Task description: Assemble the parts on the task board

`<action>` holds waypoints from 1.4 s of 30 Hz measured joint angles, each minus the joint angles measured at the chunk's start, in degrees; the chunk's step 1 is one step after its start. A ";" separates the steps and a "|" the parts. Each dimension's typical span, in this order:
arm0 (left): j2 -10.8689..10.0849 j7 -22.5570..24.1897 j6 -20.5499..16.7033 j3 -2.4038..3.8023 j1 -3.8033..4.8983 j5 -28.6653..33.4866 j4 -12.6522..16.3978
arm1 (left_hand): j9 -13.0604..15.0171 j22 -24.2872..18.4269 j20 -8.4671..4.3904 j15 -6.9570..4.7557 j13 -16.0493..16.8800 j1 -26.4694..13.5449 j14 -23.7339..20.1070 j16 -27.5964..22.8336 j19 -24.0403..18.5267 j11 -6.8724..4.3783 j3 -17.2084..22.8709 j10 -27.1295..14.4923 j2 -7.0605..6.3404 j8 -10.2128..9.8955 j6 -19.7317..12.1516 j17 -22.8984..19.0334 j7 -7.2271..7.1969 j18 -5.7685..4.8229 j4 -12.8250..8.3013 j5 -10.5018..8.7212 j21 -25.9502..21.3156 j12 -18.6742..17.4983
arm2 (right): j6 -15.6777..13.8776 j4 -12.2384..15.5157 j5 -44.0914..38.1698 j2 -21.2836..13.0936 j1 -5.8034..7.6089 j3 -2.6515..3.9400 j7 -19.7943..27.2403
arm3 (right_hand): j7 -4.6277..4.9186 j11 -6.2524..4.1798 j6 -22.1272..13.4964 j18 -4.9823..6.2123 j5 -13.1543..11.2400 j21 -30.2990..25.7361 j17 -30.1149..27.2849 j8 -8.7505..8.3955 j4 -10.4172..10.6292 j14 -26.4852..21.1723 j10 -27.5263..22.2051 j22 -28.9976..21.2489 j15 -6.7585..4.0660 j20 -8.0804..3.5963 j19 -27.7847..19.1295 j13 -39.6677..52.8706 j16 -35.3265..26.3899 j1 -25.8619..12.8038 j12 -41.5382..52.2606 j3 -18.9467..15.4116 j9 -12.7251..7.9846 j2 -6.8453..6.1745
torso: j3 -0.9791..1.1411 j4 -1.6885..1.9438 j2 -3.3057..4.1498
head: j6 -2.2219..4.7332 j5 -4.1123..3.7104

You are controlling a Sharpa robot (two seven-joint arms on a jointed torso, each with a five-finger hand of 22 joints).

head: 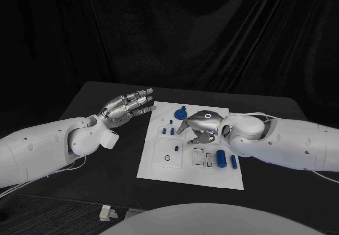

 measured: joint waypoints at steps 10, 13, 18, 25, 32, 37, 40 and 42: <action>0.06 -0.09 -0.14 0.00 -0.01 0.01 -0.02 | -0.05 -0.45 0.00 0.00 0.00 -0.38 0.00 0.00 0.00 -0.18 0.00 -0.18 -0.38 0.00 -0.70 0.00 -0.69 0.00 0.00 0.00 0.00 0.00 | -0.25 2.99 2.28 -7.31 7.00 0.21 -1.50 | 2.60 -0.40 3.63 0.00 -2.84 0.89 -0.06 0.06 5.43 7.04 1.37 -0.01 -0.93 -1.12 5.83 -4.47 2.27 -1.57 -1.70 -1.28 -1.97 -1.29 | -0.06 0.07 -0.10 | 0.00 -0.38; 0.07 -0.05 -0.19 0.00 -0.01 0.01 0.02 | -0.28 -0.72 0.00 0.00 0.00 -0.64 0.00 0.00 0.00 -0.28 0.18 -0.29 -0.40 -0.13 -1.98 -0.05 -1.97 0.00 -0.18 0.23 0.00 0.00 | 1.01 2.46 2.97 -8.05 7.12 0.14 -2.39 | 2.20 -0.24 3.23 0.00 -3.50 -0.13 -0.80 -0.39 6.38 7.04 1.16 -0.01 -0.93 -1.11 5.83 -5.54 1.59 -1.68 -2.54 -1.80 -2.55 -2.16 | -0.05 0.12 -0.08 | 0.00 -0.54; -0.01 0.07 -0.32 0.00 -0.02 0.01 0.05 | -0.69 -1.31 0.00 0.00 0.00 -1.35 0.00 0.00 0.00 0.23 0.64 -0.63 -0.58 -1.03 -5.71 -0.05 -5.70 0.00 -0.64 0.23 0.00 0.24 | 3.06 1.32 3.77 -8.56 5.80 0.16 -3.58 | 1.99 -0.24 3.02 0.00 -4.01 -0.68 -1.21 -0.72 6.57 7.04 1.16 -0.01 -0.93 -1.11 5.83 -6.09 1.28 -2.27 -2.92 -1.99 -2.97 -2.75 | -0.02 0.07 -0.01 | 0.00 -0.26; -0.17 0.20 -0.50 0.00 -0.02 0.01 0.09 | -0.93 -1.60 0.00 0.00 0.00 -1.59 0.00 0.00 0.00 0.63 0.87 -0.62 -0.34 -1.59 -8.02 -0.05 -7.59 0.00 -0.87 0.23 0.00 0.24 | 4.66 -0.45 4.49 -8.33 3.89 0.07 -4.30 | 2.78 -0.51 3.52 0.00 -4.65 -0.95 -1.16 -0.72 6.57 7.04 1.97 -0.01 -0.93 -1.11 5.82 -6.19 1.28 -3.13 -2.92 -1.99 -3.25 -2.80 | -0.03 0.07 -0.02 | 0.00 -0.25; -0.19 0.33 -0.61 0.00 -0.02 0.02 0.05 | -1.38 -1.89 0.00 0.00 0.00 -2.06 0.00 0.00 0.00 0.83 0.93 -0.82 -0.34 -2.66 -11.30 -0.04 -9.43 0.00 -1.28 0.23 0.00 0.24 | 5.41 -2.29 4.96 -7.02 2.28 0.09 -4.31 | 2.93 -0.15 3.53 -0.01 -5.50 -0.96 -1.30 -0.72 6.57 7.04 4.77 -0.02 -0.93 -0.91 6.43 -6.19 1.28 -3.27 -2.48 -1.99 -3.72 -2.66 | 0.04 -0.01 0.03 | 0.00 -0.05; -0.25 0.35 -0.62 0.00 -0.05 0.02 0.07 | -1.23 -2.13 0.00 0.00 0.00 -2.29 0.00 0.00 0.00 0.83 0.93 -0.82 -0.11 -2.66 -10.05 -0.04 -7.78 0.00 -1.28 0.23 0.00 0.46 | 5.73 -3.30 5.15 -6.03 1.44 0.09 -4.19 | 2.93 -0.13 3.53 -0.01 -5.50 -0.96 -1.39 -0.72 6.45 7.24 7.25 -0.02 -0.72 -0.69 6.65 -6.18 1.28 -3.16 -2.23 -1.87 -3.97 -1.93 | 0.07 -0.01 0.03 | 0.00 0.05; -0.32 0.33 -0.61 0.00 -0.06 0.02 0.09 | -1.07 -2.24 0.00 0.00 0.00 -2.56 0.00 0.00 0.00 0.83 0.94 -0.82 -0.28 -2.26 -9.27 -0.04 -6.58 0.00 -1.29 0.23 0.00 0.46 | 5.88 -3.69 5.24 -5.52 1.10 0.09 -4.12 | 3.23 -0.24 3.89 -0.01 -5.50 -0.96 -1.47 -0.72 6.22 7.45 8.85 -0.02 -0.52 -0.82 6.92 -6.17 1.29 -2.94 -2.22 -1.64 -3.97 -1.71 | 0.07 -0.01 0.04 | 0.00 0.14; -0.35 0.30 -0.60 0.00 -0.09 0.02 0.10 | -1.04 -2.27 0.00 -0.07 0.00 -2.56 -0.07 0.00 0.00 0.83 1.05 -0.82 -0.28 -2.25 -8.86 -0.04 -6.17 -0.01 -1.48 0.23 0.00 0.46 | 5.96 -3.91 5.27 -5.22 0.93 0.09 -4.06 | 3.13 -0.48 4.64 -0.01 -5.26 -0.96 -1.51 -0.51 5.87 7.45 9.98 -0.02 -0.52 -0.70 7.05 -6.10 1.28 -2.27 -2.02 -1.33 -3.96 -1.04 | 0.07 -0.01 0.05 | 0.00 0.15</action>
